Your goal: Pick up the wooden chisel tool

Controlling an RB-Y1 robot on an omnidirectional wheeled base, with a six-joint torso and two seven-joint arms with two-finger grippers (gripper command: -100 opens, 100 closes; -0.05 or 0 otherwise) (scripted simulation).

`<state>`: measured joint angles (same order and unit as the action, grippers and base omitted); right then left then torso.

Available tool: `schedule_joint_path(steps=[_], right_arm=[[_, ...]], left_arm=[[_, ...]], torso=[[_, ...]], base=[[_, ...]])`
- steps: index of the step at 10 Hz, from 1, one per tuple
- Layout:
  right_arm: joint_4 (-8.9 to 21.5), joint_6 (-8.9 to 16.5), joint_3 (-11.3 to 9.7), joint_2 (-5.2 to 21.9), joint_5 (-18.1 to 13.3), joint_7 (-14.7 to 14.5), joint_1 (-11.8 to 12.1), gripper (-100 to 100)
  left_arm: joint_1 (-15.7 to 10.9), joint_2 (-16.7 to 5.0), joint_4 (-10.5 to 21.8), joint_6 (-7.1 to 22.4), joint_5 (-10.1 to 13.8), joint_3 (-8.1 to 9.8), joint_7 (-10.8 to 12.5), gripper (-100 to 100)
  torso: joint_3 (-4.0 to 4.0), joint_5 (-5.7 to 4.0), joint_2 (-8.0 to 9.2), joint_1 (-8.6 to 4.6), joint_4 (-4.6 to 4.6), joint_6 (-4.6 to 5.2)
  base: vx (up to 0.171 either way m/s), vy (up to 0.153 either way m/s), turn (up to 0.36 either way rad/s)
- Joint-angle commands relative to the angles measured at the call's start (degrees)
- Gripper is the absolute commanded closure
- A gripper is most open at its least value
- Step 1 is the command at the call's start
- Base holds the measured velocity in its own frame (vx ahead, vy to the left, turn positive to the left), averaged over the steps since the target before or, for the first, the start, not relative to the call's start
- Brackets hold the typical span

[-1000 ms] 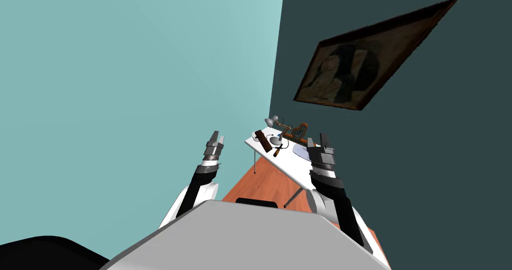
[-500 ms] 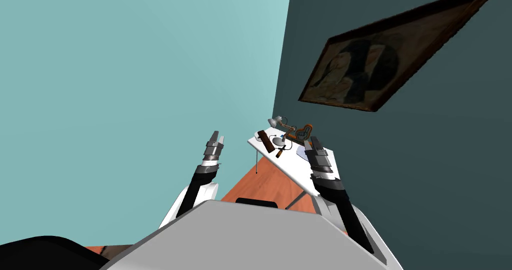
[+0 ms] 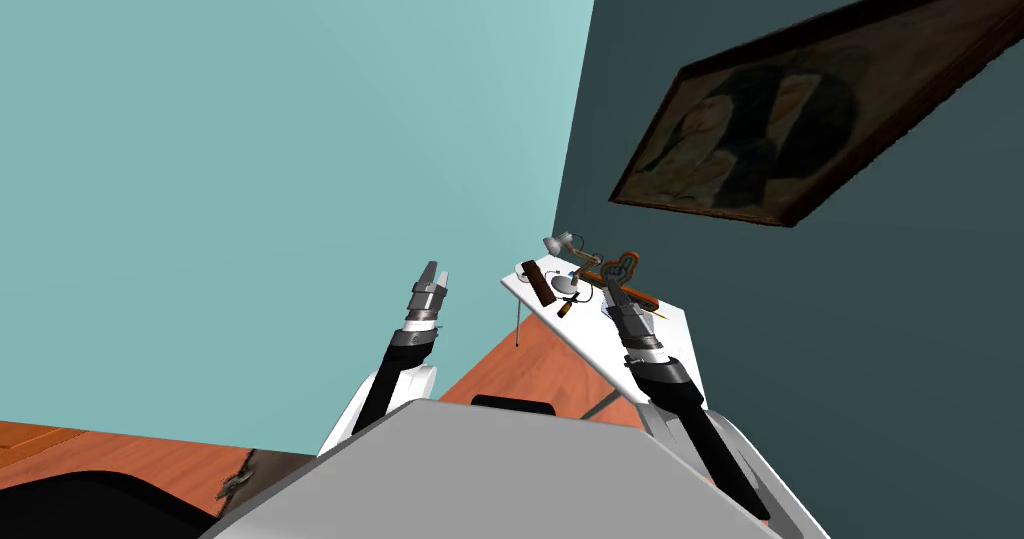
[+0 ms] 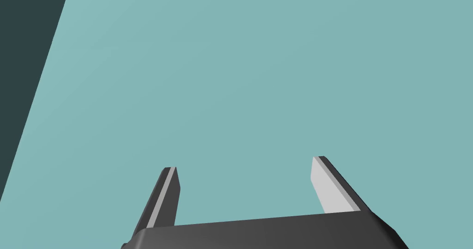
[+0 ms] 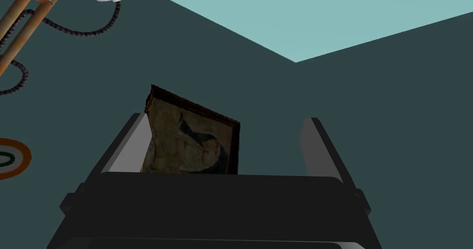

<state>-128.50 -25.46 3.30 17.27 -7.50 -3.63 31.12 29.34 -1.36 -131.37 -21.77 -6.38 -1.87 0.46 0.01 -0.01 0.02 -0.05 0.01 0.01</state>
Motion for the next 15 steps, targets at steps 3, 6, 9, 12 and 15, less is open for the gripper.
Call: schedule_joint_path(steps=[3,6,9,12,15], right_arm=[[1.09,0.60,-0.48,5.92,-3.20,-0.75,1.94,-100],[1.63,0.88,-0.69,10.47,-4.79,-1.10,2.96,-100],[2.73,1.48,-1.12,15.87,-8.13,-1.89,5.18,-100],[3.30,1.82,-1.31,21.24,-9.83,-2.33,6.35,-100],[4.54,2.59,-1.60,26.75,-13.20,-3.32,8.81,-100]], left_arm=[[0.00,0.00,0.00,0.00,0.00,0.00,0.00,0],[0.00,0.00,0.00,0.00,0.00,0.00,0.00,0],[0.00,0.00,0.00,0.00,0.00,0.00,0.00,0],[0.00,0.00,0.00,0.00,0.00,0.00,0.00,0],[0.01,0.00,0.00,0.00,0.00,0.00,0.00,0]], torso=[[0.00,0.00,-0.01,0.00,0.00,0.00],[0.00,0.00,0.00,0.00,0.00,-0.02],[0.00,0.00,-0.01,0.00,0.00,0.02],[0.00,0.00,-0.01,0.00,0.00,-0.01],[-0.02,0.00,-0.04,0.00,0.00,0.02]], base=[[-0.008,-0.006,0.155],[-0.009,-0.008,0.129],[-0.010,-0.006,0.177],[-0.008,-0.008,0.128],[-0.005,-0.006,0.163]])
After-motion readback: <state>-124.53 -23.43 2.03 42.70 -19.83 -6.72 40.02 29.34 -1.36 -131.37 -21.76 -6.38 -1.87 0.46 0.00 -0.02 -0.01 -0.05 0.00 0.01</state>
